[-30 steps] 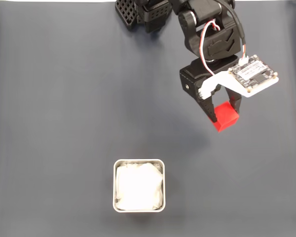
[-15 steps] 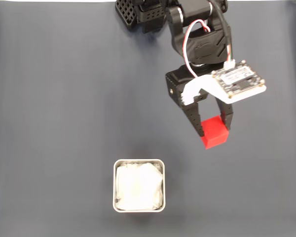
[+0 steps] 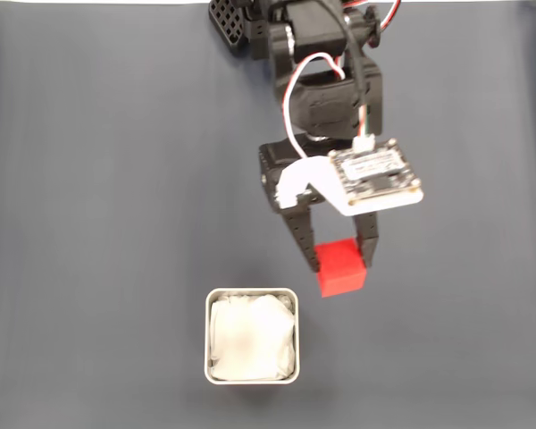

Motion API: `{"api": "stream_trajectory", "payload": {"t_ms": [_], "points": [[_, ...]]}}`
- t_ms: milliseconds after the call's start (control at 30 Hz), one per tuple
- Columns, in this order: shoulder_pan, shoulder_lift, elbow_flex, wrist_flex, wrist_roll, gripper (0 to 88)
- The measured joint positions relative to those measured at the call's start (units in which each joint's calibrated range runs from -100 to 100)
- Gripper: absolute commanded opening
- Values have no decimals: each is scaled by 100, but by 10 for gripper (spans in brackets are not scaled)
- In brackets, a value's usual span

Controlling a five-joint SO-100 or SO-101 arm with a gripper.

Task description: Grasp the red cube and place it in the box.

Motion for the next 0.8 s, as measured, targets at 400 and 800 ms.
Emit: {"api": "stream_trajectory", "payload": {"t_ms": [400,800], "points": [[401,582,-552,0,20,59],[623,1155,-1040,0,20,58]]}}
